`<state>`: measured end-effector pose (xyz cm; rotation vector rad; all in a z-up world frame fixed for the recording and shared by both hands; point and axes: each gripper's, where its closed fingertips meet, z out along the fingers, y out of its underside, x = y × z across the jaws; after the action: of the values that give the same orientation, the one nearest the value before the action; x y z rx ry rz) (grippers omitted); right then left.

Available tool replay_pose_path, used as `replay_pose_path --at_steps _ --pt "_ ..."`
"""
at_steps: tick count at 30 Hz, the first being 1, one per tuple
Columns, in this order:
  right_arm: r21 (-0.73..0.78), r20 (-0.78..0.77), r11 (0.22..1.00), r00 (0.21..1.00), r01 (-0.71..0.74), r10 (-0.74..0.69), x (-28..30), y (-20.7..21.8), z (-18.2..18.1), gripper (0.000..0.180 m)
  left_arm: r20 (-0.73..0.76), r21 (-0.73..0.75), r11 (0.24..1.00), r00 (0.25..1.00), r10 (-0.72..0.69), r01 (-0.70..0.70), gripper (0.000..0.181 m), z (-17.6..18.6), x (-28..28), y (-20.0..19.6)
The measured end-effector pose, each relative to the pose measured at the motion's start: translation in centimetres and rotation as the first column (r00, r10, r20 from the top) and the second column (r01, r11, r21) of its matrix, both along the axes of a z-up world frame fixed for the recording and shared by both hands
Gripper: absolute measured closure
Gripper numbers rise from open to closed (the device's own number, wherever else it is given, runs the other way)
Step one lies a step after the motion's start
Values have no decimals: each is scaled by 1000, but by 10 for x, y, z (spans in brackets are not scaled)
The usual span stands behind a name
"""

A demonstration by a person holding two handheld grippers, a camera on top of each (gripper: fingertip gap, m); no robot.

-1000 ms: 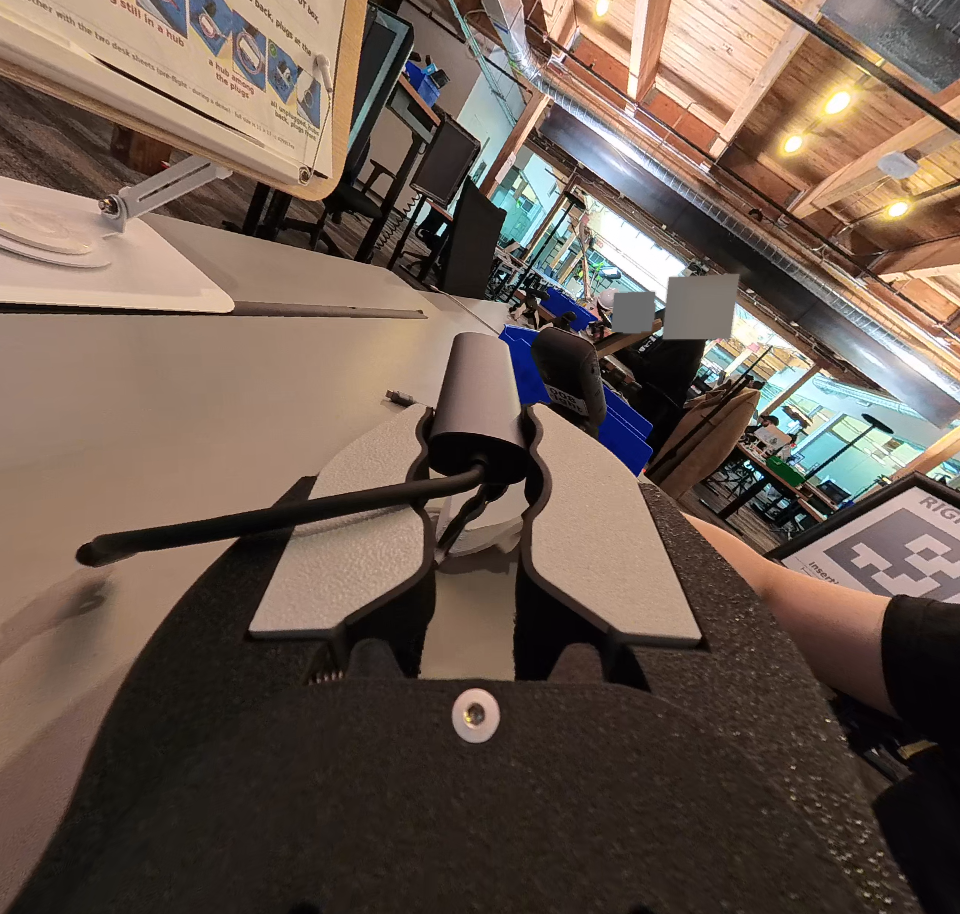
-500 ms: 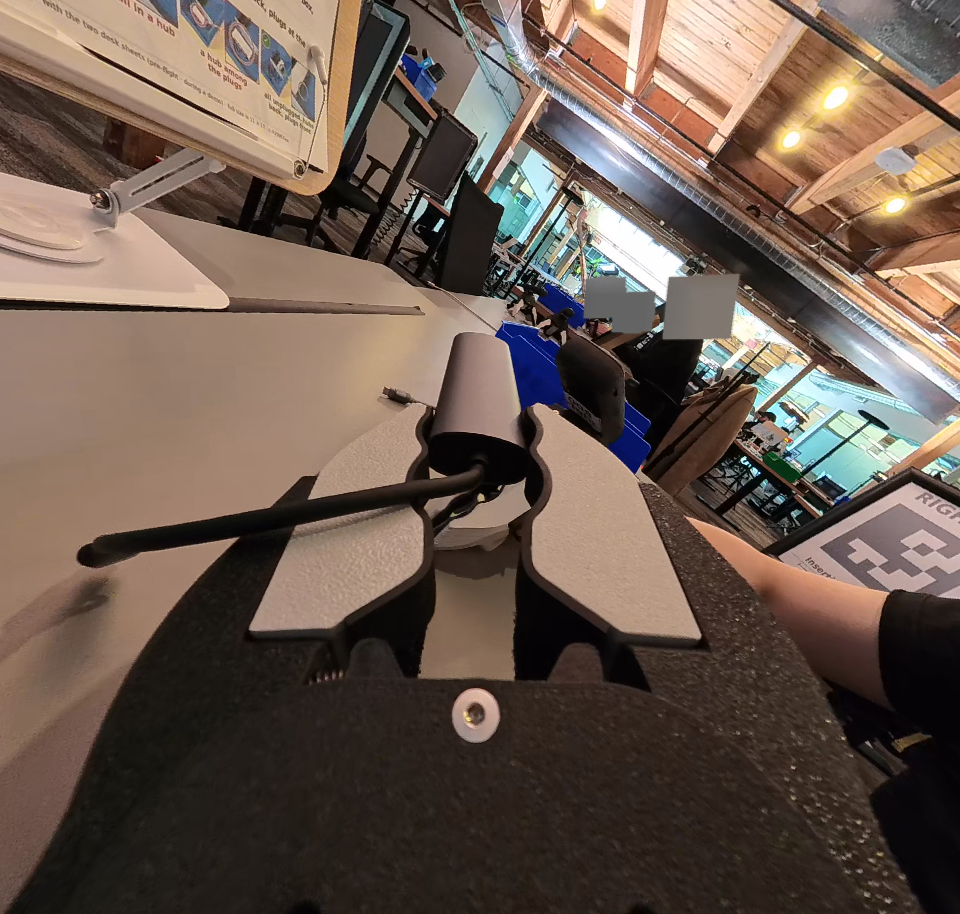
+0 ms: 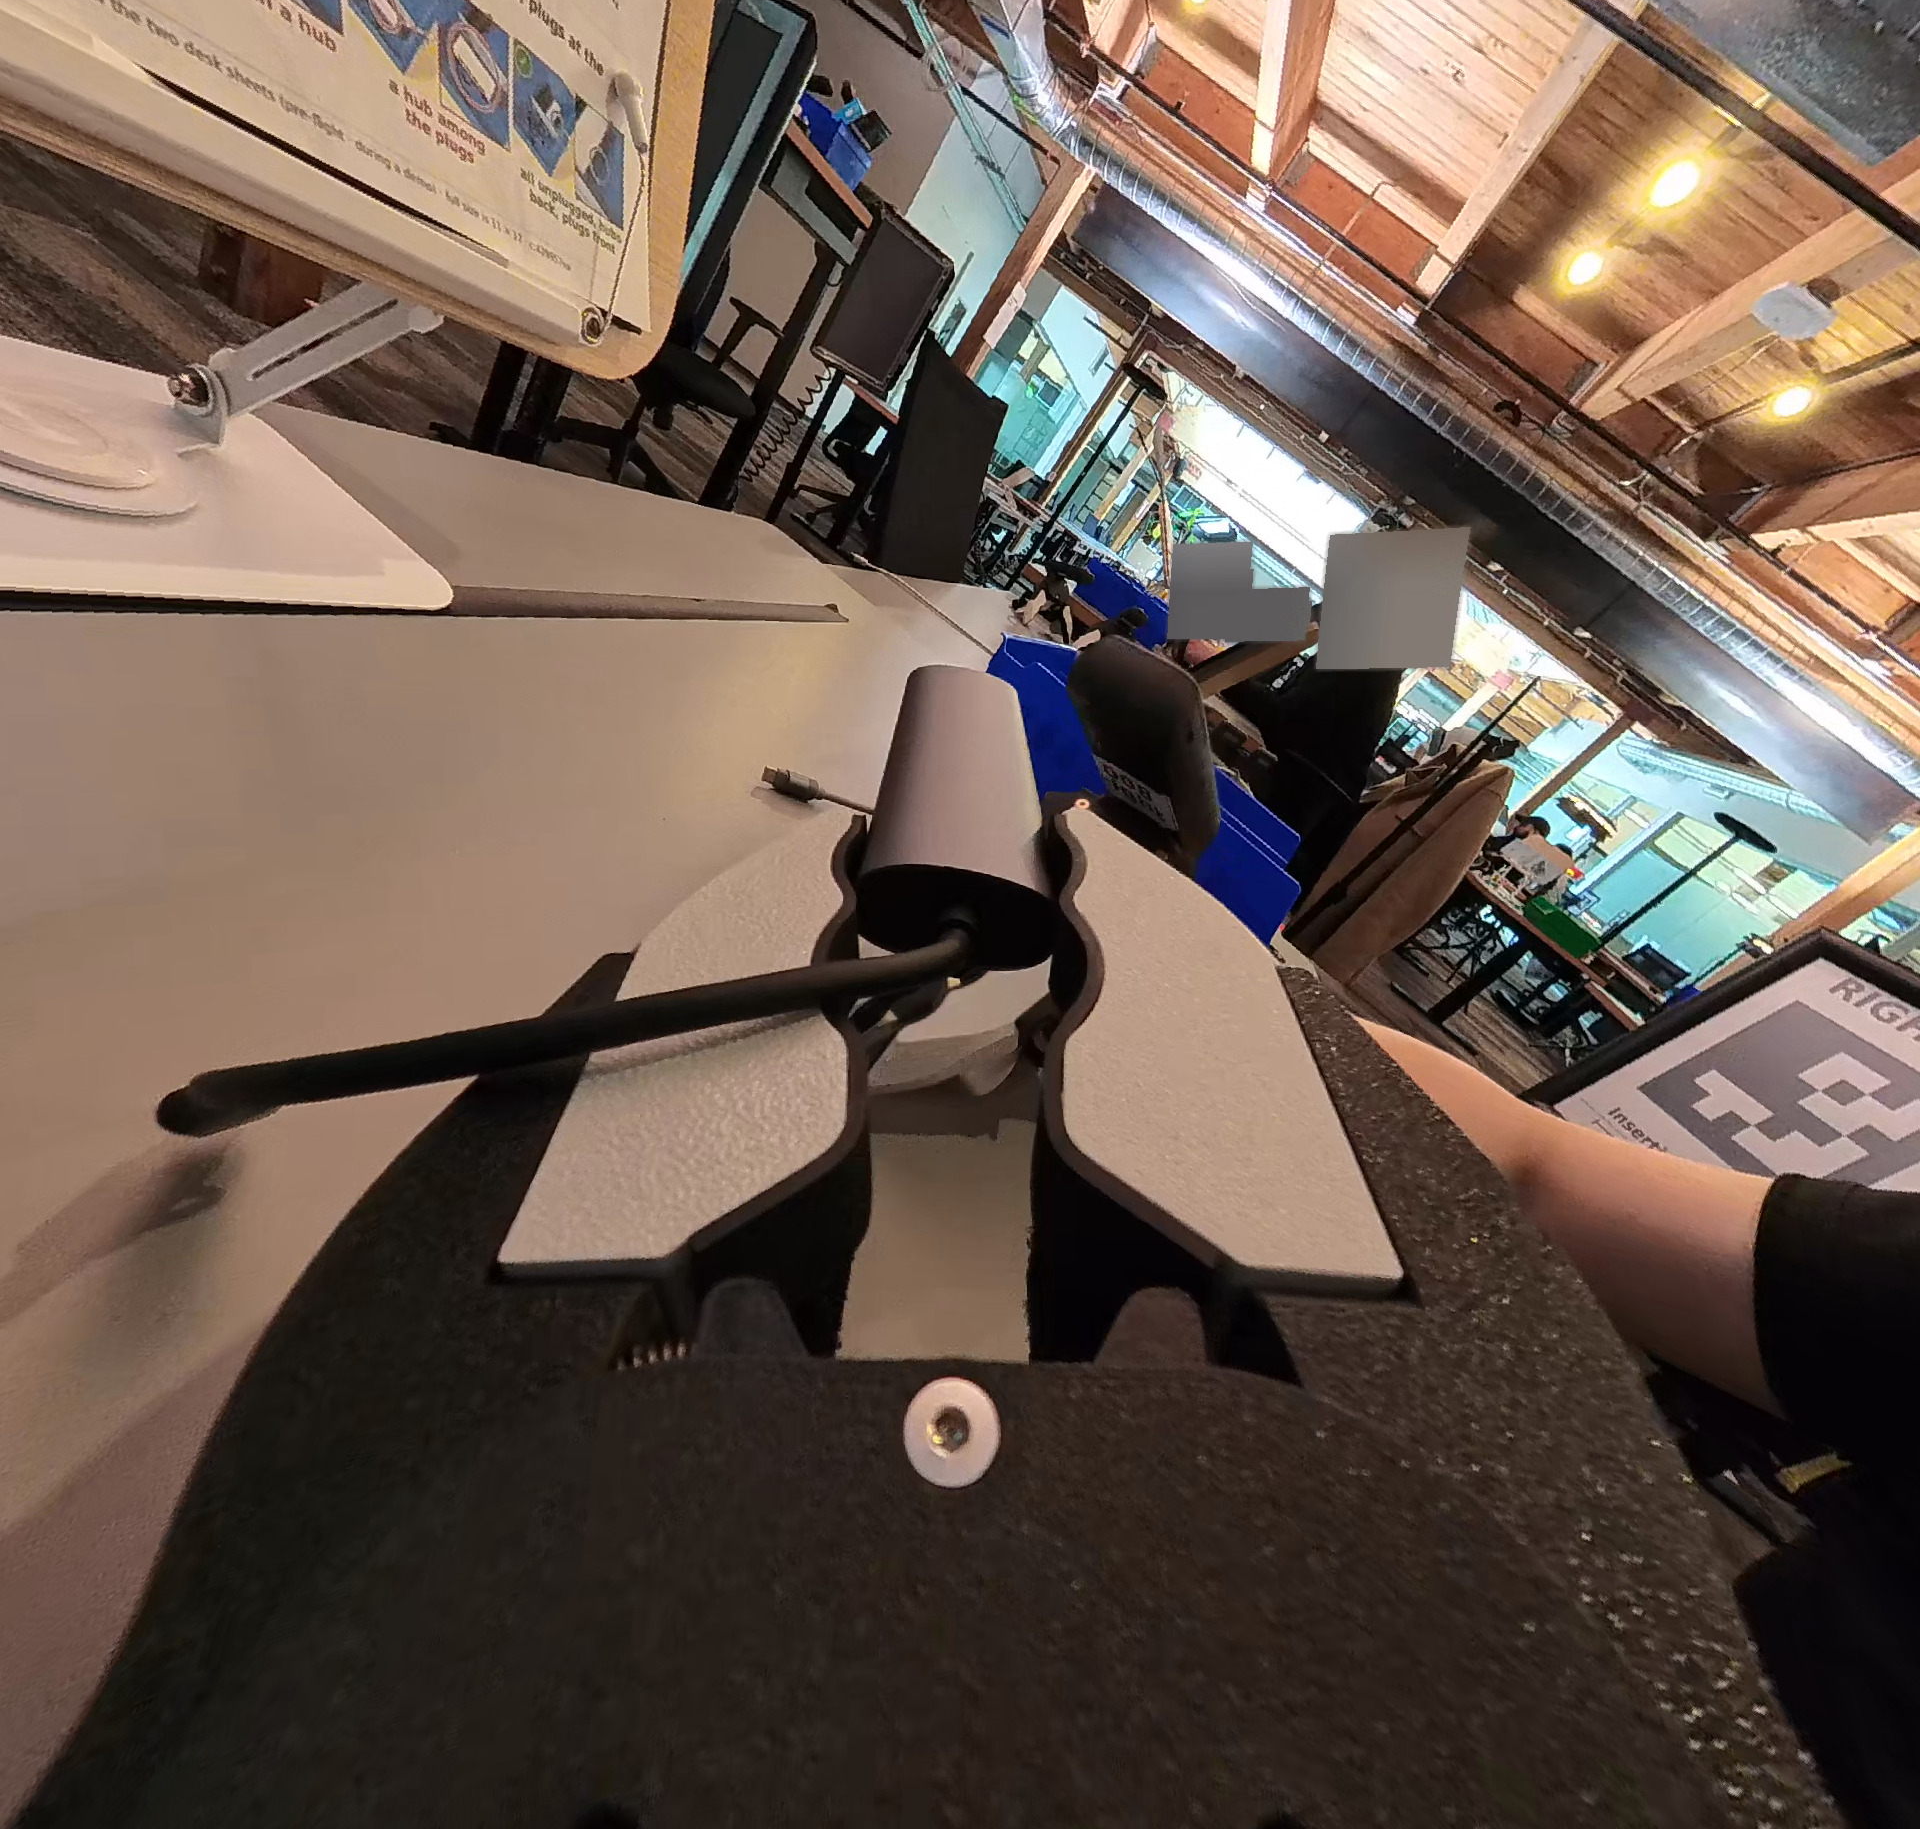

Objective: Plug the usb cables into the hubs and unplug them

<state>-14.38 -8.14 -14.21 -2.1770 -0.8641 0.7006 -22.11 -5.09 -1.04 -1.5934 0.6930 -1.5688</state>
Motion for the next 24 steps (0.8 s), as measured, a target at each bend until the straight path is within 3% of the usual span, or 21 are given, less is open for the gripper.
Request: replay_pose_path --at_steps 4,24 --pt "-37 -46 999 999 0 -2 1 0 1 170 -1 1 1000 1000 -3 3 149 0 0 -1" --pt "13 73 995 993 -95 93 1 -9 -6 168 -8 5 1000 1000 -13 13 148 -2 3 -3"
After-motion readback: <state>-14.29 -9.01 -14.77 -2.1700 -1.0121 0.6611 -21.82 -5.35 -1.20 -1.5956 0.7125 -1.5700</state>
